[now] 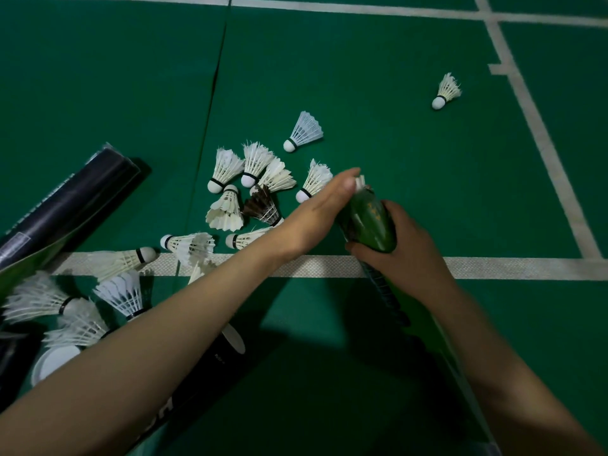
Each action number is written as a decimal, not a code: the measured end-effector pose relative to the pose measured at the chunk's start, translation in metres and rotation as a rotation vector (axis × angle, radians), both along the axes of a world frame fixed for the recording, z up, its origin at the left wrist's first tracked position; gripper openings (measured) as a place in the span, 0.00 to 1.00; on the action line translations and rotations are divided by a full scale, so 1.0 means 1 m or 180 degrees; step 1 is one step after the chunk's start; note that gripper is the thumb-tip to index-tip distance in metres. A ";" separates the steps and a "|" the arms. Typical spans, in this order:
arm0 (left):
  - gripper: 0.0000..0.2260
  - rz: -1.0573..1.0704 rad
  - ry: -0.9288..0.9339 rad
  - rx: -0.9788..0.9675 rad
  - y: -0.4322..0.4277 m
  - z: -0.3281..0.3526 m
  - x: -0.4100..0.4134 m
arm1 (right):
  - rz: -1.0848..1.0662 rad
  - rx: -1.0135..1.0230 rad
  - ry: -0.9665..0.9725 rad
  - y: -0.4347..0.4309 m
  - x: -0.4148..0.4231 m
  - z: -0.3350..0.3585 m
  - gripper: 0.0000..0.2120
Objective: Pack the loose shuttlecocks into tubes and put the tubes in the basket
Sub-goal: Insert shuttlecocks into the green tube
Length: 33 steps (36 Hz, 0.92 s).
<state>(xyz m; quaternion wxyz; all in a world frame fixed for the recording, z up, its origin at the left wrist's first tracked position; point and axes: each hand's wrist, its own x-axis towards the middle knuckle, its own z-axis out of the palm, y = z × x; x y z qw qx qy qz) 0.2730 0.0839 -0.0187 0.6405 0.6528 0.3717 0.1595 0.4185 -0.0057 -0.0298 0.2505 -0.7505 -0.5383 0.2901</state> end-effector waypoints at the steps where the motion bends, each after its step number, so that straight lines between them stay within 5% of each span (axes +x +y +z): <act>1: 0.22 0.0069 0.0047 0.0066 0.002 0.001 0.001 | -0.0010 -0.0018 -0.0007 0.001 0.001 -0.001 0.29; 7: 0.23 0.0840 0.0735 0.0716 0.045 -0.018 0.007 | -0.0178 -0.0143 -0.0059 0.006 0.010 -0.010 0.38; 14: 0.34 -0.1099 0.2510 0.2324 0.087 -0.056 0.018 | -0.0222 -0.0279 -0.0051 0.010 0.016 -0.018 0.40; 19: 0.25 -0.1248 0.3007 0.2683 0.091 -0.067 0.023 | -0.0235 -0.0301 -0.0043 0.011 0.020 -0.020 0.40; 25: 0.07 -0.0207 0.2223 0.2262 0.087 -0.061 0.018 | -0.0271 -0.0385 0.0034 0.011 0.025 -0.023 0.42; 29: 0.05 0.1094 0.0851 0.1071 0.082 -0.044 0.012 | -0.0230 -0.0367 0.0011 0.009 0.023 -0.024 0.41; 33: 0.06 0.1280 -0.0040 -0.0148 0.069 -0.027 0.002 | -0.0173 -0.0326 -0.0001 0.007 0.019 -0.024 0.40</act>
